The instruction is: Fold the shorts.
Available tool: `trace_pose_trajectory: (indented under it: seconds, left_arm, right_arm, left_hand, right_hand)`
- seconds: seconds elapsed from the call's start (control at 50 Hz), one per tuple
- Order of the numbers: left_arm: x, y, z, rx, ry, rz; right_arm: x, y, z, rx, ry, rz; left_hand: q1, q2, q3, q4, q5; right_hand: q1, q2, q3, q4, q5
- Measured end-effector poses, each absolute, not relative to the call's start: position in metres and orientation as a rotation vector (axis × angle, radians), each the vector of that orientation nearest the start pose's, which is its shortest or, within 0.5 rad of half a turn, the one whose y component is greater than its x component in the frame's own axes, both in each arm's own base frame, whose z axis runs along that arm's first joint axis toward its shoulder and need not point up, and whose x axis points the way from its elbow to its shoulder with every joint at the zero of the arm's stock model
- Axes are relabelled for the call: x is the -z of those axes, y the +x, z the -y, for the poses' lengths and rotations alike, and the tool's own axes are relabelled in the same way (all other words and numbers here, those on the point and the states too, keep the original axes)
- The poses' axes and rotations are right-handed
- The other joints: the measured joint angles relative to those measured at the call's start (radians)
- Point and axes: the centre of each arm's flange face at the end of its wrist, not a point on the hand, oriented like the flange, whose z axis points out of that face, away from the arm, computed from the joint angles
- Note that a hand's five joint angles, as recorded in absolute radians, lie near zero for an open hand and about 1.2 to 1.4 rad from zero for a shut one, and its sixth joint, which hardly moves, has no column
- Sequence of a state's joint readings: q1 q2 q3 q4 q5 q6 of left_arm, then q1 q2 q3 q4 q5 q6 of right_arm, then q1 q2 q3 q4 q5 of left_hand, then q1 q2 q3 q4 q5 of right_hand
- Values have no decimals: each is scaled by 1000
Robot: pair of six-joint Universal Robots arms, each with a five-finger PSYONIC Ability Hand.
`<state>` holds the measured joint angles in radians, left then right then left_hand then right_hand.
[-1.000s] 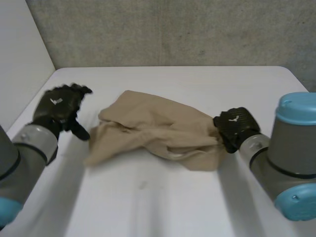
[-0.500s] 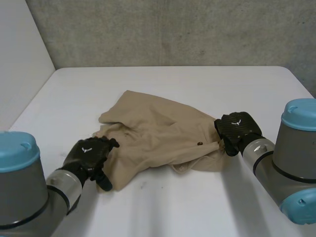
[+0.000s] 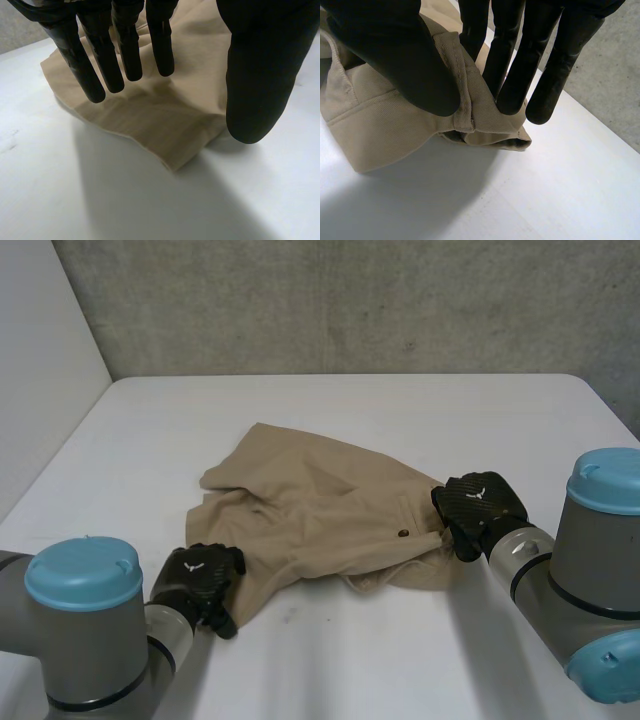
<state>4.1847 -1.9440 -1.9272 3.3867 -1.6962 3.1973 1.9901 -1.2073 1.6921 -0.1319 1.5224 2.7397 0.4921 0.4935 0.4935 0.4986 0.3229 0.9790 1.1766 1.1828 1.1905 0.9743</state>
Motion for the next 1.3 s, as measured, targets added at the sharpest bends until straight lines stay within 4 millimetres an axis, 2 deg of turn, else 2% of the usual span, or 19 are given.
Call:
trace_pose_trajectory:
  seconds: [0.36, 0.42, 0.68, 0.72, 0.84, 0.9, 0.92, 0.94, 0.96, 1.0, 1.02, 1.06, 1.08, 1.12, 1.14, 1.16, 1.18, 1.24, 1.3]
  left_arm:
    - [-113, -244, 205, 1704, 737, -2596]
    - [-113, -244, 206, 1704, 731, -2595]
    - [-119, -242, 214, 1736, 699, -2580]
    - [-120, -243, 216, 1746, 694, -2575]
    - [-137, -242, 220, 1811, 669, -2540]
    - [-164, -241, 220, 1902, 655, -2477]
    - [-182, -239, 219, 1964, 649, -2429]
    - [-182, -239, 219, 1964, 649, -2429]
    - [-209, -237, 215, 2051, 641, -2358]
    - [-229, -234, 211, 2117, 632, -2301]
    - [-254, -232, 206, 2203, 615, -2228]
    - [-276, -229, 200, 2279, 597, -2160]
    - [-303, -225, 192, 2376, 573, -2075]
    - [-329, -221, 182, 2468, 548, -1991]
    - [-352, -217, 172, 2548, 527, -1916]
    - [-359, -216, 169, 2573, 521, -1891]
    - [-379, -213, 160, 2640, 502, -1826]
    - [-413, -206, 143, 2754, 462, -1711]
    - [-434, -202, 134, 2821, 430, -1650]
  right_arm:
    - [-168, 259, 247, 1767, -1053, -2309]
    - [-168, 259, 247, 1768, -1052, -2308]
    - [-168, 259, 247, 1769, -1052, -2308]
    - [-168, 259, 247, 1769, -1053, -2306]
    - [-175, 259, 247, 1790, -1057, -2290]
    - [-191, 259, 246, 1837, -1059, -2259]
    - [-202, 258, 244, 1868, -1064, -2238]
    - [-202, 258, 244, 1868, -1064, -2238]
    - [-220, 256, 241, 1911, -1077, -2205]
    - [-232, 255, 238, 1937, -1086, -2183]
    - [-249, 254, 234, 1973, -1095, -2148]
    - [-262, 252, 230, 1999, -1100, -2121]
    - [-279, 251, 225, 2039, -1102, -2080]
    - [-304, 247, 216, 2102, -1095, -2017]
    - [-325, 245, 209, 2161, -1081, -1961]
    - [-330, 244, 207, 2177, -1077, -1946]
    - [-349, 241, 200, 2238, -1057, -1888]
    - [-384, 235, 186, 2352, -1008, -1776]
    - [-404, 232, 177, 2413, -974, -1710]
  left_hand:
    - [121, 113, 113, 109, 94]
    - [268, 255, 249, 245, 228]
    - [515, 513, 510, 508, 498]
    - [635, 674, 668, 671, 654]
    - [635, 698, 690, 701, 657]
    - [635, 698, 690, 701, 657]
    - [635, 699, 690, 701, 657]
    - [635, 699, 690, 701, 657]
    - [635, 699, 690, 701, 657]
    - [635, 699, 690, 701, 657]
    - [635, 699, 690, 701, 657]
    - [635, 699, 690, 701, 657]
    - [635, 699, 690, 701, 657]
    - [635, 699, 690, 701, 657]
    - [635, 699, 690, 701, 657]
    - [635, 699, 690, 701, 657]
    - [635, 699, 690, 701, 657]
    - [635, 701, 694, 701, 657]
    - [635, 702, 694, 702, 657]
  right_hand:
    - [0, 0, 0, 2, 0]
    - [0, 0, 0, 2, 0]
    - [0, 0, 0, 2, 0]
    - [0, 0, 0, 2, 0]
    - [0, 0, 0, 2, 0]
    - [0, 0, 0, 2, 0]
    - [0, 0, 0, 2, 0]
    - [0, 0, 0, 2, 0]
    - [0, 0, 0, 2, 0]
    - [0, 0, 0, 2, 0]
    - [0, 0, 0, 2, 0]
    - [0, 0, 0, 2, 0]
    - [0, 0, 0, 2, 0]
    - [0, 0, 0, 2, 0]
    - [0, 0, 0, 2, 0]
    - [0, 0, 0, 2, 0]
    - [0, 0, 0, 2, 0]
    - [0, 0, 0, 2, 0]
    - [9, 0, 0, 2, 0]
